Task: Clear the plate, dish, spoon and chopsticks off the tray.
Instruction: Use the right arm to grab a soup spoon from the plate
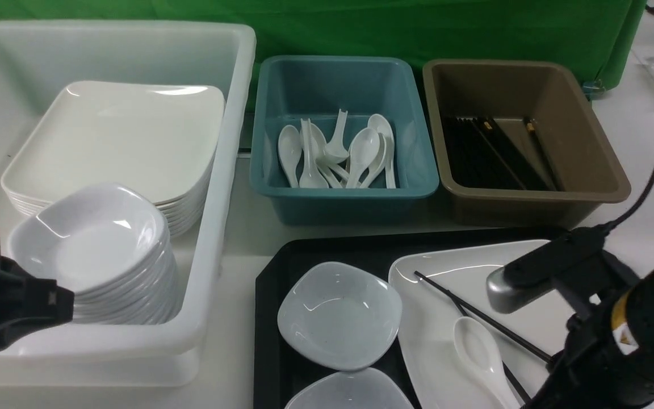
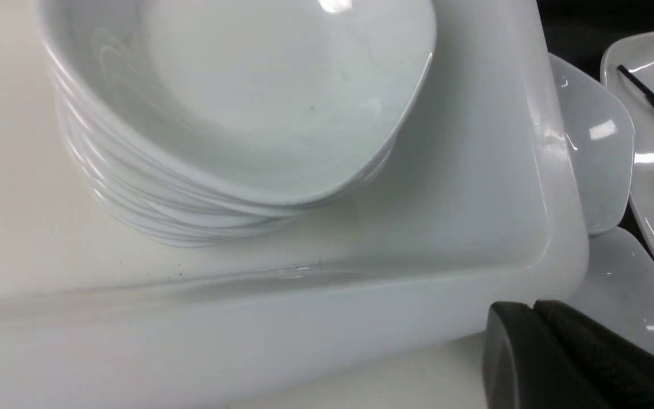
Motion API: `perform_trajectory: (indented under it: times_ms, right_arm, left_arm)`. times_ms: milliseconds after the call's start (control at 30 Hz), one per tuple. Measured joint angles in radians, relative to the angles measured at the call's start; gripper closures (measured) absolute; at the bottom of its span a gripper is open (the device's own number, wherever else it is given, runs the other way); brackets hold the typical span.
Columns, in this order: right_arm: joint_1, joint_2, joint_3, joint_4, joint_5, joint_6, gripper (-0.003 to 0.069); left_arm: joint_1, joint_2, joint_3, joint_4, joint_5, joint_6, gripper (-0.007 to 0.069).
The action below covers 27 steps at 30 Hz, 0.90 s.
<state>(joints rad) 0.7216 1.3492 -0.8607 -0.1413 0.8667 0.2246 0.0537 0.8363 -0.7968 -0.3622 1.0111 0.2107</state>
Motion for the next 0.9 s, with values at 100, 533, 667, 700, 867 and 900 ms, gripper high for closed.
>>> perform_trajectory:
  times_ms: [100, 533, 667, 700, 867, 900]
  right_arm:
    - [-0.002, 0.065, -0.001, 0.001, -0.033, -0.006, 0.0404]
    - [-0.081, 0.223, -0.003, 0.141, -0.15, -0.091, 0.0313]
    - [-0.09, 0.23, -0.003, 0.15, -0.169, -0.105, 0.0304]
    - [-0.09, 0.23, -0.003, 0.159, -0.172, -0.112, 0.0303]
    - [-0.09, 0.235, -0.003, 0.184, -0.18, -0.136, 0.0302]
    - [-0.09, 0.237, -0.003, 0.184, -0.18, -0.136, 0.0302]
  left_arm:
    - [0.0, -0.001, 0.0, -0.003, 0.002, 0.0, 0.0624]
    - [0.0, -0.002, 0.0, -0.006, 0.001, 0.0, 0.0624]
    - [0.0, -0.002, 0.0, -0.011, -0.004, 0.0, 0.0624]
    - [0.0, -0.002, 0.0, -0.011, -0.004, 0.0, 0.0624]
    - [0.0, -0.002, 0.0, -0.012, -0.005, 0.0, 0.0624]
    - [0.0, -0.002, 0.0, -0.013, -0.005, 0.0, 0.0624]
